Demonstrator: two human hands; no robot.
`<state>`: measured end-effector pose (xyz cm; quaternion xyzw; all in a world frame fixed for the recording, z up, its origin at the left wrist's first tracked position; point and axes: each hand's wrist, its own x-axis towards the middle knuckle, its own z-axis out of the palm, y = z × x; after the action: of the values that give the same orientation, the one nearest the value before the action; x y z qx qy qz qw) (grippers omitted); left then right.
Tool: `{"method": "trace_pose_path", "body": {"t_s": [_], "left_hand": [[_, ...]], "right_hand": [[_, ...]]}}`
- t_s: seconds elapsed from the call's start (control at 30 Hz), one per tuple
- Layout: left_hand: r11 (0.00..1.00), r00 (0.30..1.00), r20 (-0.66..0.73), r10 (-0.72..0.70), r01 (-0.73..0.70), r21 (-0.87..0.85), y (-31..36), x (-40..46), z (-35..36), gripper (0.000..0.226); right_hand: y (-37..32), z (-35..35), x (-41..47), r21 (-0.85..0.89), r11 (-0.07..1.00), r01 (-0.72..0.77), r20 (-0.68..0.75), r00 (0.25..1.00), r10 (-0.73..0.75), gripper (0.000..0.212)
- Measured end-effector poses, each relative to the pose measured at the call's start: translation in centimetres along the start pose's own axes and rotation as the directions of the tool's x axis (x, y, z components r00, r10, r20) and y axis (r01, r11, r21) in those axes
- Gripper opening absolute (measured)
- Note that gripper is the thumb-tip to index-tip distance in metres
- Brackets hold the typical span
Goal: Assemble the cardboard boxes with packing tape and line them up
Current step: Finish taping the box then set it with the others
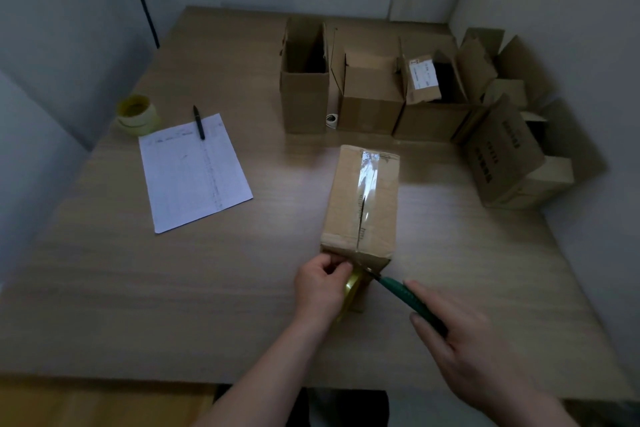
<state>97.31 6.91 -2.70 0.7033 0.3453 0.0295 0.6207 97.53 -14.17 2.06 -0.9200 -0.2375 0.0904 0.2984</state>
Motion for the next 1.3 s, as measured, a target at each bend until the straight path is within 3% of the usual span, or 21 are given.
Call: {"method": "trace_pose_path", "body": {"t_s": [0.33,0.5,0.6,0.67,0.8,0.87,0.93,1.0,1.07,1.17,1.3], "left_hand": [[0.993,0.998,-0.066,-0.014,0.022,0.113,0.6,-0.2,0.2,0.009],[0.983,0.993,-0.115,-0.003,0.024,0.18,1.0,-0.3,0.2,0.012],[0.98,0.993,-0.114,0.018,0.005,0.2,0.8,-0.3,0.3,0.012],[0.98,0.993,-0.116,0.021,0.002,0.197,0.8,-0.5,0.4,0.011],[0.98,0.992,-0.122,0.021,0.003,0.199,1.1,-0.8,0.4,0.009],[0.979,0.991,-0.131,0.019,0.008,0.206,1.2,-0.8,0.4,0.009],[0.979,0.989,-0.147,0.021,0.009,0.202,1.2,-0.9,0.6,0.011],[0.984,0.986,-0.164,0.014,0.016,0.176,1.2,-0.8,0.9,0.01],[0.988,0.985,-0.173,0.008,0.019,0.152,1.1,-0.8,1.1,0.009],[0.988,0.986,-0.169,0.008,0.019,0.154,1.3,-0.8,1.2,0.007],[0.929,0.982,-0.184,-0.049,0.113,0.351,1.2,-0.9,0.9,0.011]], "right_hand": [[-1.4,1.0,0.9,-0.183,0.983,0.0,-0.032,0.999,-0.006,0.045],[1.2,0.6,-1.0,0.008,1.0,-0.016,-0.117,0.993,0.017,0.042],[5.7,0.7,-2.6,0.006,0.964,-0.264,-0.238,0.936,0.258,0.048],[9.3,1.2,-2.6,-0.101,0.883,-0.459,-0.203,0.878,0.433,0.053],[13.8,2.9,-0.8,-0.203,0.786,-0.584,-0.044,0.807,0.589,0.059],[13.0,3.1,1.0,-0.29,0.759,-0.583,-0.059,0.802,0.594,0.06],[9.7,2.4,3.4,-0.266,0.847,-0.46,-0.142,0.888,0.437,0.062],[4.7,1.5,6.0,-0.196,0.972,-0.133,-0.214,0.973,0.09,0.062],[0.4,1.7,8.6,-0.261,0.949,0.175,-0.164,0.961,-0.223,0.064],[-1.3,3.4,11.4,-0.248,0.925,0.287,-0.019,0.954,-0.301,0.063],[-0.1,4.2,12.2,-0.284,0.899,0.333,-0.023,0.935,-0.354,0.053]]}}
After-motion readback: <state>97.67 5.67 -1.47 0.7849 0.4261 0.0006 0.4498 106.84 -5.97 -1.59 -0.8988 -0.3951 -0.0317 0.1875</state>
